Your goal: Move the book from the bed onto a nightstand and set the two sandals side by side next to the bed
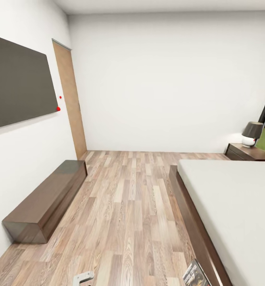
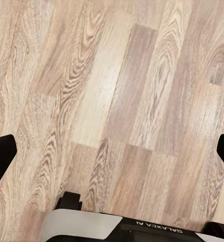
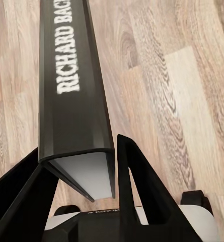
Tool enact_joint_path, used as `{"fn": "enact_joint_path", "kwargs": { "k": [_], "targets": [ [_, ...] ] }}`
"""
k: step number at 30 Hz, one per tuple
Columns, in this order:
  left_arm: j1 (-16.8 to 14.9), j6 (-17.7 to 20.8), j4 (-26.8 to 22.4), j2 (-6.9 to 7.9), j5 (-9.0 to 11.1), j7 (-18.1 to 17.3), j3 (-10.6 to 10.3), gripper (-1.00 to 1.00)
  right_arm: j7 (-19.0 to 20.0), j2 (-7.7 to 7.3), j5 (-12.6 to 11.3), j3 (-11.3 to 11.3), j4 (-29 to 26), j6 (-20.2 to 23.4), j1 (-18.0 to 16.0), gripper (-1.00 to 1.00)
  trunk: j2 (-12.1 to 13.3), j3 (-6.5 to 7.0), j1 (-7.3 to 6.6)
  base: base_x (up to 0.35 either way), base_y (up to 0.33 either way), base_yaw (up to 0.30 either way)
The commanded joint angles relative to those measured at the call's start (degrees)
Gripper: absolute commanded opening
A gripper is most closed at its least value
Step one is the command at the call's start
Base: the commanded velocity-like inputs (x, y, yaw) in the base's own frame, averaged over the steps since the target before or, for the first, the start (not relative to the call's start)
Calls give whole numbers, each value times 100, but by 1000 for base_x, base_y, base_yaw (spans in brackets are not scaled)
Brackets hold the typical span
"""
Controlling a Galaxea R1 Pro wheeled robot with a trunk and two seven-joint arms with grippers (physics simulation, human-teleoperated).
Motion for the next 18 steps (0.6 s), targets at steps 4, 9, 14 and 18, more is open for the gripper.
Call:
{"fn": "enact_joint_path", "kwargs": {
  "k": [4,9,14,18],
  "targets": [
    [-6,-18,2,7,19,10,15,100,11,39,-26,36,19,-48,-10,-100,-10,-11,6,332,0,0],
    [-4,-18,2,13,14,10,15,100,-231,58,-31,25,-54,22,-14,-100,-10,-11,6,333,0,0],
    [-4,-24,2,15,13,10,15,100,-818,97,-42,24,-581,37,-29,-100,-10,-11,6,333,0,0],
    [-4,-25,2,15,13,10,15,100,-1449,418,-44,29,-2055,52,-32,-100,-10,-11,6,333,0,0]
  ]
}}
